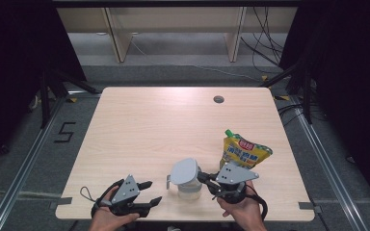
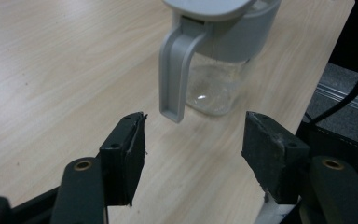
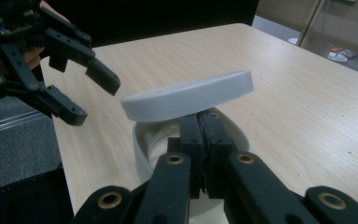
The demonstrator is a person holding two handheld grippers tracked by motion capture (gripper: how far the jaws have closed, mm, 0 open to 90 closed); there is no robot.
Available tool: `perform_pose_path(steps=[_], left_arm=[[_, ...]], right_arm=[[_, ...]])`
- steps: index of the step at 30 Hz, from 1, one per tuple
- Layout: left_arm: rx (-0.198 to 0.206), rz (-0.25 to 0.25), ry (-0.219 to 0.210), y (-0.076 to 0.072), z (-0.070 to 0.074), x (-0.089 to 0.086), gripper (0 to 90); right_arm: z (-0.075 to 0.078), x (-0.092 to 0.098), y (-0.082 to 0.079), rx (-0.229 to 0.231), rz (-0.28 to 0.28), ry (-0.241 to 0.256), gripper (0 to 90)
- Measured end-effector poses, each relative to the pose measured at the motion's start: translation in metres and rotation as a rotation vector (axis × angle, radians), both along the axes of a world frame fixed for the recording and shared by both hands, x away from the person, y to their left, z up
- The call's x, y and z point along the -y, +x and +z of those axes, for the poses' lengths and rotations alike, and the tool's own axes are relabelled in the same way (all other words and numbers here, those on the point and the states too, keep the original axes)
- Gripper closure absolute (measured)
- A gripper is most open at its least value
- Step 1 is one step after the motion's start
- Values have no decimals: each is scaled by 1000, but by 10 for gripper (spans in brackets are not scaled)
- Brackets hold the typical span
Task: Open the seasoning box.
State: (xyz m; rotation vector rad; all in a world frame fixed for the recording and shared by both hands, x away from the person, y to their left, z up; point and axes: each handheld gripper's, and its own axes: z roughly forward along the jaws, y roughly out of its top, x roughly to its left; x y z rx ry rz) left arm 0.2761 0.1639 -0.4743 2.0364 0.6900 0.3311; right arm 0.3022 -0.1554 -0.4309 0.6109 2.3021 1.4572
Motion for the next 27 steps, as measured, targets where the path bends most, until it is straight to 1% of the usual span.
perform_pose_path(steps=[1, 2, 4, 5, 6, 7, 8, 9, 10, 11, 12, 13, 14, 15, 16, 17, 18, 19, 20, 22, 23, 24, 25, 26, 27], left_arm=[[-2, -6, 0, 0, -1, -2, 389], [-15, 16, -15, -3, -2, -3, 387], [-18, 22, -15, -5, -2, -7, 384], [-13, 27, -16, -6, -3, -11, 382], [-17, 40, -29, -7, -3, -12, 383], [-3, 26, -5, -7, -3, -16, 383], [-20, 48, -18, -8, -4, -17, 384], [-22, 45, -15, -9, -5, -19, 383], [-20, 52, -22, -10, -7, -19, 379], [-37, 51, -22, -11, -7, -20, 375], [-43, 48, -24, -11, -7, -20, 367], [-39, 50, -29, -12, -9, -20, 361], [-47, 46, -15, -13, -8, -19, 357], [-44, 49, -2, -14, -9, -18, 349], [-46, 40, 1, -14, -9, -17, 346], [-47, 39, 4, -14, -9, -17, 341], [-47, 44, 4, -14, -9, -16, 335], [-41, 42, 23, -13, -10, -17, 329], [-41, 42, 10, -14, -11, -17, 323], [-46, 43, 22, -13, -11, -16, 317], [-57, 42, -14, -14, -12, -14, 311], [-55, 38, -7, -14, -11, -14, 307], [-57, 30, 5, -14, -11, -14, 307], [-54, 35, 15, -14, -11, -14, 306], [-45, 34, 20, -13, -12, -14, 305]], right_arm=[[1, -2, 0, 4, 1, 0, 891], [2, -2, 1, 7, 6, -4, 892], [4, -6, 1, 8, -14, 12, 892], [6, -6, 2, 4, 8, 6, 892], [7, -9, 2, 25, 7, 6, 892], [9, -10, 2, 28, 9, -3, 892], [10, -11, 2, 28, 13, -8, 892], [11, -13, 3, 33, 12, -3, 892], [12, -15, 3, 45, 6, 5, 892], [14, -15, 3, 45, 16, -6, 892], [15, -16, 3, 54, 13, -4, 892], [15, -18, 3, 51, 11, 1, 892], [16, -19, 3, 53, 18, -5, 892], [17, -20, 3, 48, 17, -7, 892], [17, -22, 4, 56, 23, -7, 892], [17, -23, 2, 46, 12, 1, 892], [17, -25, 3, 63, 25, -5, 892], [18, -27, 3, 60, 26, -7, 892], [18, -29, 3, 60, 30, -5, 892], [20, -33, 3, 66, 41, -12, 892], [21, -34, 3, 65, 47, -20, 892], [21, -38, 3, 77, 45, -17, 892], [22, -40, 3, 76, 47, -14, 892], [23, -42, 2, 72, 54, -19, 892], [24, -45, 2, 81, 56, -21, 892]])
